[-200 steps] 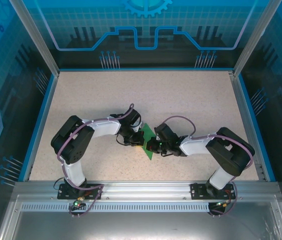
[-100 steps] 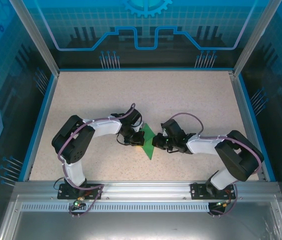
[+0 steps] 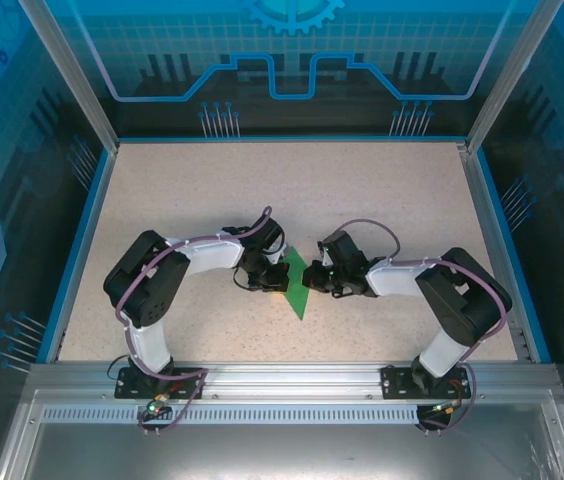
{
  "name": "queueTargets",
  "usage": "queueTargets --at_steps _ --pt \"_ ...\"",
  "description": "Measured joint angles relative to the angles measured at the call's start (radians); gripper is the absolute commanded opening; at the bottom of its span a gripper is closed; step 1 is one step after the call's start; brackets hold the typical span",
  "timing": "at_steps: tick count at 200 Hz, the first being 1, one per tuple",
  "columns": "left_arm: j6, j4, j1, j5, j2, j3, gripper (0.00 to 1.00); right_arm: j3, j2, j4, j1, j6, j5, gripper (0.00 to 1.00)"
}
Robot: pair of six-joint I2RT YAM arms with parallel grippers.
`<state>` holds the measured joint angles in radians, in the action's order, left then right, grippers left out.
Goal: Fold a paper plane with a square sheet of paper (pick it up from the middle)
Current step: Third fold the triangle at the center of the table.
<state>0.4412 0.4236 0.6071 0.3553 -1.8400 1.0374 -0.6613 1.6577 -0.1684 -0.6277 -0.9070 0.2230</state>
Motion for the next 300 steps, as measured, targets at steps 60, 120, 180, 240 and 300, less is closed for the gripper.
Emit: queueTargets --at_steps 60,120,180,240,300 --pt "-0.008 0.007 0.005 -0.012 0.000 0.004 0.02 -0.013 0.029 -0.004 0.022 0.034 0.037 0.07" --pt "-0.007 0.013 0.006 -0.014 0.000 0.010 0.03 -0.020 0.042 -0.006 0.033 0.067 0.067 0.05" --pt "0.003 0.066 0.005 -0.064 0.014 0.056 0.07 -0.020 0.042 -0.003 0.035 0.097 0.070 0.05" --pt "0.058 0.061 0.008 -0.059 0.149 0.061 0.09 -0.017 0.038 -0.001 0.035 0.096 0.069 0.05" --pt "0.142 -0.047 0.077 -0.008 0.158 0.014 0.09 0.008 0.015 0.000 0.035 0.085 0.074 0.04"
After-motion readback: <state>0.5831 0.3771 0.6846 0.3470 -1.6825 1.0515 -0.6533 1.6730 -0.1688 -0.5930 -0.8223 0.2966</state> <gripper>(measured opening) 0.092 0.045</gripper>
